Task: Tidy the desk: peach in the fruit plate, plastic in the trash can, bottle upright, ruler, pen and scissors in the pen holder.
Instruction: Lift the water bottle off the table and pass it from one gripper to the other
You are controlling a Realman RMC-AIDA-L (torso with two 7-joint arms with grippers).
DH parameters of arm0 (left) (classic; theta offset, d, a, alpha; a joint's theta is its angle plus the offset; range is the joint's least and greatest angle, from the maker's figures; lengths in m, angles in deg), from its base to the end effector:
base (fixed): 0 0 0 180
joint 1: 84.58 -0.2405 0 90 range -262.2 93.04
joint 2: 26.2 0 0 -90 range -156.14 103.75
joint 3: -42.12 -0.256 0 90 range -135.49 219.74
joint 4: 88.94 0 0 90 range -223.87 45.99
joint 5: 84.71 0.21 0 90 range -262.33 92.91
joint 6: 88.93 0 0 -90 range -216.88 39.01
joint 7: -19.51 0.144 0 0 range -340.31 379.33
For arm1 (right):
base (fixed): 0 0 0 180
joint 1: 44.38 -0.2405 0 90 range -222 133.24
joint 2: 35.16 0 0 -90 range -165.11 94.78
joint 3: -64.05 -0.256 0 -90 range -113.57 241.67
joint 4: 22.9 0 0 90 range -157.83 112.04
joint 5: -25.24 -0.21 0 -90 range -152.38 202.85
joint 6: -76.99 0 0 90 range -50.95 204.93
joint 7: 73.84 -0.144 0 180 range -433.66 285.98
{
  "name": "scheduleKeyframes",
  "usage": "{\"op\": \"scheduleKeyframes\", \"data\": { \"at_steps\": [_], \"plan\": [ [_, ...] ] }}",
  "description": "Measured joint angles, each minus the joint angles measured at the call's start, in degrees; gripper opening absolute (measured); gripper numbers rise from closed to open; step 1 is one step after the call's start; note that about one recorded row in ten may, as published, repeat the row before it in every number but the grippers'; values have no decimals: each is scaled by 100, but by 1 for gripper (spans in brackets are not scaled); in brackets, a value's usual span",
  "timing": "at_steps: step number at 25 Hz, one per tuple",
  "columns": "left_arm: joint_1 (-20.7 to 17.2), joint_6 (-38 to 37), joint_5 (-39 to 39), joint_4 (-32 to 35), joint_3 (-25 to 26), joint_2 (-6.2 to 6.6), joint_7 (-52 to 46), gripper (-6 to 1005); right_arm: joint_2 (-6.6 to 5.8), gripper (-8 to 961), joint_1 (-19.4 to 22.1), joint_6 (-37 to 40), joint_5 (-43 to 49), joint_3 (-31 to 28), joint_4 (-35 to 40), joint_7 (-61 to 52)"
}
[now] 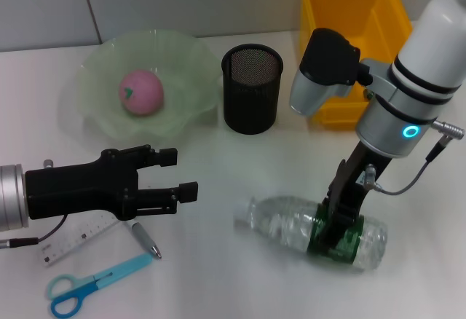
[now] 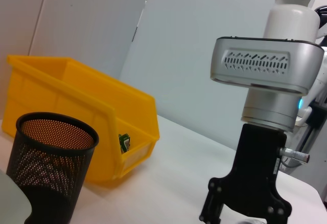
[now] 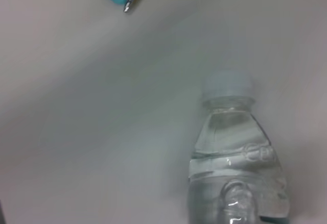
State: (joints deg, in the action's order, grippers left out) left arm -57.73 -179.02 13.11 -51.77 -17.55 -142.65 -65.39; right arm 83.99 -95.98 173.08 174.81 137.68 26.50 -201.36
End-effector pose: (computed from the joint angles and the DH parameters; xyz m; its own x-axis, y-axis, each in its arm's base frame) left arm -0.2450 0.3123 -0.0133 0.7487 0.4064 0.5237 0.4567 -0.8888 0.0367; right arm 0.1764 0.3597 -0.0357 0.7517 -0.4348 0.4959 -0.4481 -0.8884 -0.0998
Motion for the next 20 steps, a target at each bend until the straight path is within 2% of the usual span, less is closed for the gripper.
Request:
{"op": "scheduleKeyframes", "data": {
  "at_steps": [8,20],
  "plan": [
    [-13,0,0,0,0,0,0,846,-45,713,0,-100,161,-77,110,-58],
    [-19,0,0,0,0,8,0,846,-29,714,9,-197,516,-86,303,-152]
  ]
}}
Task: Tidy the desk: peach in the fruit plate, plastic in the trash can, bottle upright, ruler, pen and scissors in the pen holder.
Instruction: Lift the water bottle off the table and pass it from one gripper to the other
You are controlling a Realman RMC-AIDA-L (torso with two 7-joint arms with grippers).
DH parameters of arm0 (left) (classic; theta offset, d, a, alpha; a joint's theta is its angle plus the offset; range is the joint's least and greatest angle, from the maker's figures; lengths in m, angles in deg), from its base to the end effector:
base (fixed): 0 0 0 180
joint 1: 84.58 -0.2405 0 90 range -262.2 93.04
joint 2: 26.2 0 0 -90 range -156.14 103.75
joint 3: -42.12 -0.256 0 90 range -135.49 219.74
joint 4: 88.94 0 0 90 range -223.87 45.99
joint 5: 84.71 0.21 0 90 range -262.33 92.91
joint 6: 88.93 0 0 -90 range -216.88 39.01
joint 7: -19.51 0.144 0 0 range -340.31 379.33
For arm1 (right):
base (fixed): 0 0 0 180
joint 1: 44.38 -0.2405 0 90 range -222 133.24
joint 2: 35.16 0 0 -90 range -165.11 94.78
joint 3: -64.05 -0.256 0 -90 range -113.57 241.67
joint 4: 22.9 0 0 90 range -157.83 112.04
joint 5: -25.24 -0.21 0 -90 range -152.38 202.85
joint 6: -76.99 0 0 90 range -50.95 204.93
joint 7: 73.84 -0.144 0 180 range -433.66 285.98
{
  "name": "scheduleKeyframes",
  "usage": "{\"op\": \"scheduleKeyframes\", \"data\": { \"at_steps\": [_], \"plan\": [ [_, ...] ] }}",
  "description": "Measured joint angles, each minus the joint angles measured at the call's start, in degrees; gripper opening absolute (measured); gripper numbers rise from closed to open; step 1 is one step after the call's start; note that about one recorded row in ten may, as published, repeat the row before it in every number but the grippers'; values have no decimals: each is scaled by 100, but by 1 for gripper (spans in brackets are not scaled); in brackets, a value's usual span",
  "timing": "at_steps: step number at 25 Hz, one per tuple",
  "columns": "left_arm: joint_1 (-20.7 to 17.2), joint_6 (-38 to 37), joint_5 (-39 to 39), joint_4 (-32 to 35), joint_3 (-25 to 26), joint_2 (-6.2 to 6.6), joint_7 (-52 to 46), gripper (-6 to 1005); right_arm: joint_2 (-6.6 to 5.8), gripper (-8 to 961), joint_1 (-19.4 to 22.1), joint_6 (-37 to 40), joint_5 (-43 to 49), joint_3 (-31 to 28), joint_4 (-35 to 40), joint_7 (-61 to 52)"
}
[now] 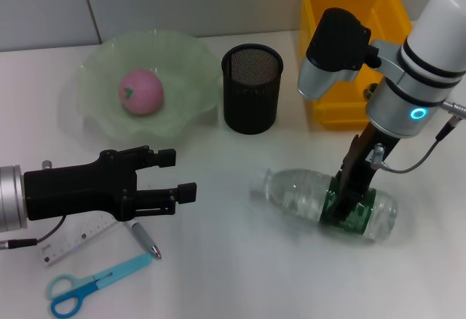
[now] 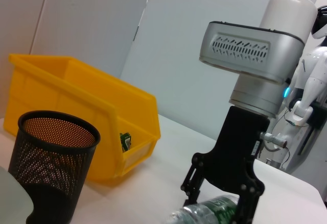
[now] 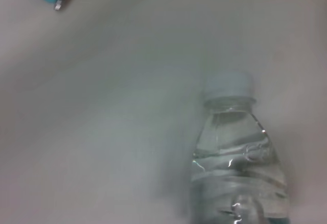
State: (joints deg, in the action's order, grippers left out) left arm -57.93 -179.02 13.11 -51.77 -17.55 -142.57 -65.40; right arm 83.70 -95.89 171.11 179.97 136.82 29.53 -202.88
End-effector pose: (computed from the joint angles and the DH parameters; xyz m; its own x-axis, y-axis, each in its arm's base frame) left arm -0.2464 0.3116 -0.0128 0.7479 0.4088 0.5230 0.4600 -0.8872 0.0357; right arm 0.1781 0.3745 -0.0223 0.7358 -0.4542 0.5022 -0.4024 -0.8898 -0.2152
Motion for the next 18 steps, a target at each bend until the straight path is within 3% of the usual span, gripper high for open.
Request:
{"op": "scheduleKeyframes", "data": {
  "at_steps": [18],
  "plan": [
    [64,19,0,0,0,19,2,847,13,716,-36,-368,370,103,-221,53]
  ]
}}
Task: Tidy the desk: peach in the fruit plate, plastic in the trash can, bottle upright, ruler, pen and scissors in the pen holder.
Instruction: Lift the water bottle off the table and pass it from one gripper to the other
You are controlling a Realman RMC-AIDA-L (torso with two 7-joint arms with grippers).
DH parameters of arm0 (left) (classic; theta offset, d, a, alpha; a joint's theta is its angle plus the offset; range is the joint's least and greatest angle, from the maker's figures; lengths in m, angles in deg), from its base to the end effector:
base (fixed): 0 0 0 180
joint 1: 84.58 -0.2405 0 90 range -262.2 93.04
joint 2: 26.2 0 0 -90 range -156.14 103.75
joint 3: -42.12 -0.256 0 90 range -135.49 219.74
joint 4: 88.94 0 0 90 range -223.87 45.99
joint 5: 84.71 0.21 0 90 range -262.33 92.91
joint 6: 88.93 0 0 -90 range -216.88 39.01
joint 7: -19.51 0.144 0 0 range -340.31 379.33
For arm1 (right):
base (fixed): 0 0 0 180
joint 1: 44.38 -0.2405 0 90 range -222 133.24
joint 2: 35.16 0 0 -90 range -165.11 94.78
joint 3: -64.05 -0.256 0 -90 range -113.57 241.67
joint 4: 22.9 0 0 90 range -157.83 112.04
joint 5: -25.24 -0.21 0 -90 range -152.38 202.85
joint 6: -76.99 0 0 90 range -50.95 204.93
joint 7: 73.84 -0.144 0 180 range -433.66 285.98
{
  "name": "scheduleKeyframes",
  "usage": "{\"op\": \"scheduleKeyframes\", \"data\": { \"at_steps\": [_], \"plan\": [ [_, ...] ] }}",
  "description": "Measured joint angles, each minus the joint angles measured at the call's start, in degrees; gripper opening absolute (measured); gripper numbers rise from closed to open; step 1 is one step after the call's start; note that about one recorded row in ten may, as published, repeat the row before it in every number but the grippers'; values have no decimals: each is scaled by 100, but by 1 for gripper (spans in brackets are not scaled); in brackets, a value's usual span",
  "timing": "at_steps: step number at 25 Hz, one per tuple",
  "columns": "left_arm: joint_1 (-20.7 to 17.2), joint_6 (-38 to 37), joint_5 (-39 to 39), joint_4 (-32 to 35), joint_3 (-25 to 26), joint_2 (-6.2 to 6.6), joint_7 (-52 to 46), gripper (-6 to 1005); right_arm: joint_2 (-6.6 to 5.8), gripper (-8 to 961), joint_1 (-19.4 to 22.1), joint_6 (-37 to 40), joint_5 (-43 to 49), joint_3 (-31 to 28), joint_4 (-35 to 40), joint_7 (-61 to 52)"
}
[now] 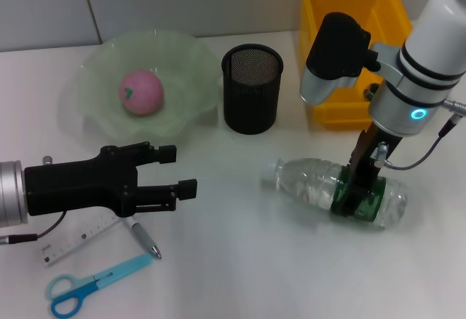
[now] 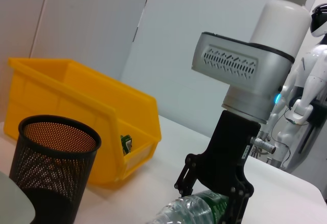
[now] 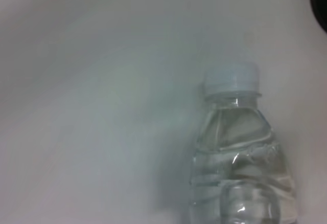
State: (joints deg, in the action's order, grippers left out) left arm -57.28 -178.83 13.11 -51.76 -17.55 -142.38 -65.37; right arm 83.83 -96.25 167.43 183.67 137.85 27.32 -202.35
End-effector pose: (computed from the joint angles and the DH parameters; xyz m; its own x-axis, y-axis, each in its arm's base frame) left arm -0.2438 0.3152 -0.0116 0.7545 0.3989 0.5212 0.4511 -0.8920 0.0298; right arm 0.1889 0.3810 -0.0244 0.7154 -0.4443 0.5393 -0.3569 -0.8959 -0.2647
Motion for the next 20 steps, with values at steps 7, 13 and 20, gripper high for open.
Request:
{"op": "scheduleKeyframes", "data": {
  "at_steps": [7,13,20],
  "plan": [
    [44,22,0,0,1,0,-2,847,0,717,-10,-161,6,220,-125,29],
    [51,37,0,0,9,0,-2,847,0,718,-8,-209,8,271,-155,50],
    [66,50,0,0,20,-13,-2,847,0,718,-39,-280,8,284,-256,99]
  ]
}}
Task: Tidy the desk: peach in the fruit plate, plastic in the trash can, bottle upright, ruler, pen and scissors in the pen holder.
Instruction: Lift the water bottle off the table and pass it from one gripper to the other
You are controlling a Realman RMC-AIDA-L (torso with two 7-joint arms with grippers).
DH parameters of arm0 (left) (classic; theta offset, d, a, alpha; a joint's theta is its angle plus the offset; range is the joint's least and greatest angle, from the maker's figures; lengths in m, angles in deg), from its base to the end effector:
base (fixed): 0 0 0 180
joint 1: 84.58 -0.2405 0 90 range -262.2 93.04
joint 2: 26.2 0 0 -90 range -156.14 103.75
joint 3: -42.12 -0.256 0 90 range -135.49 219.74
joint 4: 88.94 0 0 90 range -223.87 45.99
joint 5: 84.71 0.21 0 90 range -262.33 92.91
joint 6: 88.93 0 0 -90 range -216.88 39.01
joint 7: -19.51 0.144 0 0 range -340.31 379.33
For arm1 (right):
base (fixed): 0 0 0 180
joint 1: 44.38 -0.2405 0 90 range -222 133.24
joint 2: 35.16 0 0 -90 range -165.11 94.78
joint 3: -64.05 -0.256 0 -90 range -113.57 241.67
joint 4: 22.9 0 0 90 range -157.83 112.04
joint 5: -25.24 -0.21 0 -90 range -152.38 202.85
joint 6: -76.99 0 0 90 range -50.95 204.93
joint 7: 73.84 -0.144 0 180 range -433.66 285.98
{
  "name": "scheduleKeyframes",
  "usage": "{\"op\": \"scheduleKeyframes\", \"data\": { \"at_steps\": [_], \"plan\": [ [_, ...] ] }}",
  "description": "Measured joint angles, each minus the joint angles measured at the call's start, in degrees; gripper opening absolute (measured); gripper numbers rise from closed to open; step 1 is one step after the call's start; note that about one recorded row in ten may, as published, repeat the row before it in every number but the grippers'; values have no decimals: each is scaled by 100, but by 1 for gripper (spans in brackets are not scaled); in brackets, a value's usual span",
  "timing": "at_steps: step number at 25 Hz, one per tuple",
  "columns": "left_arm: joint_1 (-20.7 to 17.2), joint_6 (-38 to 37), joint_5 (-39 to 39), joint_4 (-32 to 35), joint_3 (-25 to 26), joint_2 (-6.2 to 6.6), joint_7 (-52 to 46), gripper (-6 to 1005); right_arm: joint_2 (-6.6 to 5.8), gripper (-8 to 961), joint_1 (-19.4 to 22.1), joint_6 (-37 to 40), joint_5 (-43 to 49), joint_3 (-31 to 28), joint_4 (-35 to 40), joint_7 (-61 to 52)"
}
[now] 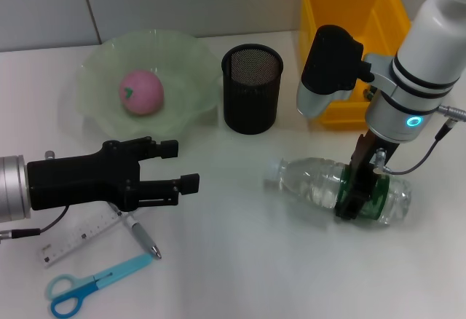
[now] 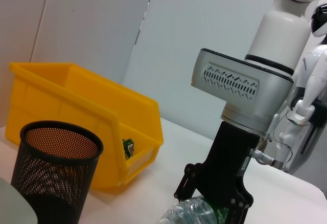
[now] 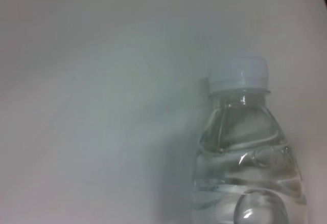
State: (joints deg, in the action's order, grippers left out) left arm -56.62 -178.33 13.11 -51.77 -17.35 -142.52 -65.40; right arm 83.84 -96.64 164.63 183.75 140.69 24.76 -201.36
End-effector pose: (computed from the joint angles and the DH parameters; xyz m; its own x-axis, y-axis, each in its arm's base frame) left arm -0.2404 0.3190 -0.0120 0.7566 0.3913 0.5239 0.4467 -0.8944 0.0229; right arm 0.1944 0.3814 -0.0329 0.7118 -0.4066 0.5728 -0.3153 -0.9136 -0.2567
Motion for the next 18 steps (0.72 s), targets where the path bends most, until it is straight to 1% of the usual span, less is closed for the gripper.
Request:
{"op": "scheduleKeyframes", "data": {
  "at_steps": [10,18],
  "plan": [
    [0,2,0,0,62,-13,-1,847,0,720,31,-25,-4,-52,27,39],
    [-3,1,0,-5,124,-10,-40,847,-10,721,181,97,-51,-334,402,72]
  ]
}}
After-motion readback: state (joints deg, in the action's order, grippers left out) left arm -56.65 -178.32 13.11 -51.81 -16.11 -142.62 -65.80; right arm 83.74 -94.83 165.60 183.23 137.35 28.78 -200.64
